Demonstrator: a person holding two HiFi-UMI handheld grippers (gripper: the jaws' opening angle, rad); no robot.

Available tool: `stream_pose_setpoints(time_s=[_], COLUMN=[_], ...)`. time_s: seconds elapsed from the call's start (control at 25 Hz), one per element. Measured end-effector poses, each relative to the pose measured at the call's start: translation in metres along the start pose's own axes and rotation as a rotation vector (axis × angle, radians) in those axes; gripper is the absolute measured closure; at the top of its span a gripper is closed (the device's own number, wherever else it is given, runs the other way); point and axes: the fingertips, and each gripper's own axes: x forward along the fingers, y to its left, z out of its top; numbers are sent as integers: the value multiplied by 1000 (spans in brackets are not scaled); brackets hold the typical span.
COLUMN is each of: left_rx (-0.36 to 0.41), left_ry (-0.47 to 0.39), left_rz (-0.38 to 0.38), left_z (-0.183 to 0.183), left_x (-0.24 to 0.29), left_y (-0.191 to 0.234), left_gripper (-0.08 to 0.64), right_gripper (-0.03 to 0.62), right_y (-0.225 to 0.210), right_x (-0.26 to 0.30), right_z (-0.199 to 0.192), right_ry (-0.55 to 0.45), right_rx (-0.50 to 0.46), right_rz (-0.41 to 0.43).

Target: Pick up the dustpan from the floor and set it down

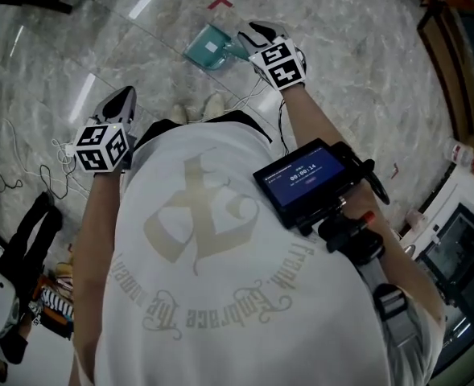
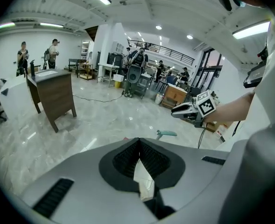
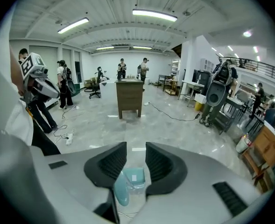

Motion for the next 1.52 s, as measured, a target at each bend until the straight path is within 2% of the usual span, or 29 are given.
stream_pose_setpoints(time_s=[0.16,0.32,0.52,0.68,0.8,1.04,1.2,1.52], left_rx=[35,67,113,132,164,237,271,312], left_ry=[-7,-5,-19,-13,-14,-19,-1,46], left_rz=[-34,-76,-135,-189,-242,-336,-384,-440], left_z=[22,35,32,39,46,38,41,42], left_x=[10,26,9,31,48,27,44,60], left_y=[3,6,0,-8,-19,-53,-68,-80], left_gripper=[548,548,548,548,548,548,548,548], right_gripper=[494,539,572,575,577,577,577,577], right_y=[-7,-9,26,30,33,79,77,68], right_x=[-15,-28,-73,-83,-91,-142,-146,-150], right_z=[17,24,42,37,32,22,3,-7], right_ry=[-36,-91,-184,-206,-223,-257,-245,-245], right_rx=[58,161,249,290,310,355,399,449], right_rz=[-37,-64,-86,-78,-103,-164,-190,-236])
